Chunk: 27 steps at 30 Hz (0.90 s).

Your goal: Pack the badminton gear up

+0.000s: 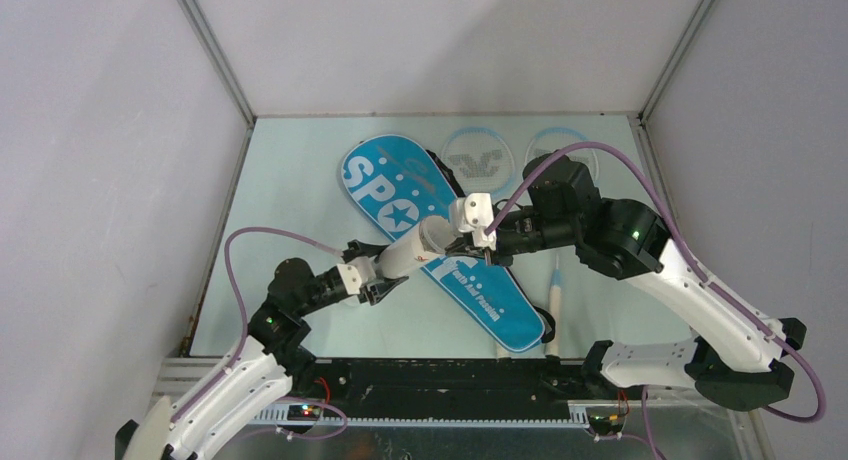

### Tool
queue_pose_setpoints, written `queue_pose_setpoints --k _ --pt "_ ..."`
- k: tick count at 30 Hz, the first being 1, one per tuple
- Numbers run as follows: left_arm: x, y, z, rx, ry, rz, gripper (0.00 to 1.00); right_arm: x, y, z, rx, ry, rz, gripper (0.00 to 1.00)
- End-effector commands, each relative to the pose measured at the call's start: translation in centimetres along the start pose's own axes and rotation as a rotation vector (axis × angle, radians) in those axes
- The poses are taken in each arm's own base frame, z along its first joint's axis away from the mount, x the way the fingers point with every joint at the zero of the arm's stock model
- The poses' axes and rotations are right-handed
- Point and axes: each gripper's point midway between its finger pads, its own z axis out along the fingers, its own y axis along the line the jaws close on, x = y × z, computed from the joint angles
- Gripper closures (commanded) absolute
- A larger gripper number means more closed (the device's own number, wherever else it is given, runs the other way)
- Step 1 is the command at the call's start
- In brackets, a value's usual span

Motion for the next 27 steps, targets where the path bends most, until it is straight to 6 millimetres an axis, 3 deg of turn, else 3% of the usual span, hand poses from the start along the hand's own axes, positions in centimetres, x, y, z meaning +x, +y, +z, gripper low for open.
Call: queue_pose_setpoints --k 1,27 --pt "-3.1 0.6 0.0 -0.006 -0.080 0.057 0.61 -1.3 -0.3 -0.3 -0.014 -0.014 -0.020 1.00" --pt "-3.0 0.5 0.0 0.002 -0.077 0.066 0.61 0.3 -0.1 0.9 -0.005 0.165 -0.017 1.00"
